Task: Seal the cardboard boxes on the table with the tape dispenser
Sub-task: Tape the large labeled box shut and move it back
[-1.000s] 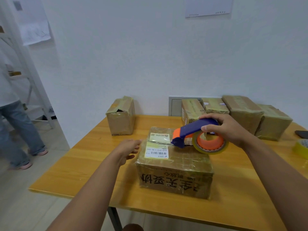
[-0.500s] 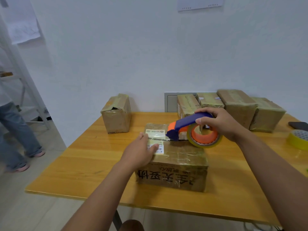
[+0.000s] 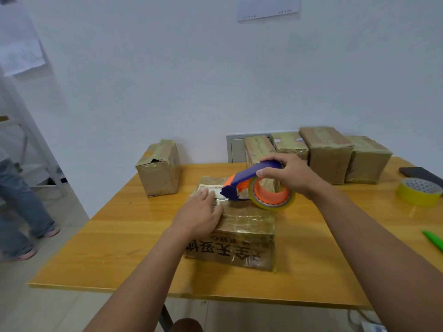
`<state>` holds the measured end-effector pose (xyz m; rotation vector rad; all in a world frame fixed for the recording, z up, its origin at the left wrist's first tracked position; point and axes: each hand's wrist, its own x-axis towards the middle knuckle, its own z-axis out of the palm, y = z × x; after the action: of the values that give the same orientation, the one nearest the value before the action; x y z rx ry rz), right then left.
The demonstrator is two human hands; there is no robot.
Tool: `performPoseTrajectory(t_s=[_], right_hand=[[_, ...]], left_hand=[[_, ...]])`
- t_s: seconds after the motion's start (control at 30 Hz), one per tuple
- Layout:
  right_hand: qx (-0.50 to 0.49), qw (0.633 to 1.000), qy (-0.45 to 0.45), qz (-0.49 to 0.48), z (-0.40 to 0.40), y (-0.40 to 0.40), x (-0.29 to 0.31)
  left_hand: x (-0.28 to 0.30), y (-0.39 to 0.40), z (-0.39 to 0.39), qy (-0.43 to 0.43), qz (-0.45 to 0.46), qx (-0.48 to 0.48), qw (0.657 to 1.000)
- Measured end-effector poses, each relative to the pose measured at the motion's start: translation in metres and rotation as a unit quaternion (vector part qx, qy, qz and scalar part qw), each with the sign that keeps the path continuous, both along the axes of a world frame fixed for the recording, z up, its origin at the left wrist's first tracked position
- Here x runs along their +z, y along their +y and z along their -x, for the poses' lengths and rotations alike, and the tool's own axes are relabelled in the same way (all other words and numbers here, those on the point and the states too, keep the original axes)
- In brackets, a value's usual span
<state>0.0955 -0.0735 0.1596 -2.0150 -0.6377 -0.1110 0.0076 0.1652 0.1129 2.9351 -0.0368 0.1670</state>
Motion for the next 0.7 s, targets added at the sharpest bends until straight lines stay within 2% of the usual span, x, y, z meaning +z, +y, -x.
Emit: performPoseTrajectory(t_s=[0.23,0.4,0.7], right_hand=[[0.017,0.998,-0.007,0.053,-0.001,-0.026,0.008],[-0.018,1.0,0.011,0.009,0.003,-0.076,0.002],[-0.033,0.998,0.012,-0.046,0.014,-0.079,-0.028]], left_hand=[[-0.003,0.003,-0.002,0.044,-0.031,0.02,0.998],[-0.004,0.003,-0.001,0.069,-0.031,0.007,0.997],[-0.003,0.005,-0.005,0.09,-0.067,-0.035,0.993]])
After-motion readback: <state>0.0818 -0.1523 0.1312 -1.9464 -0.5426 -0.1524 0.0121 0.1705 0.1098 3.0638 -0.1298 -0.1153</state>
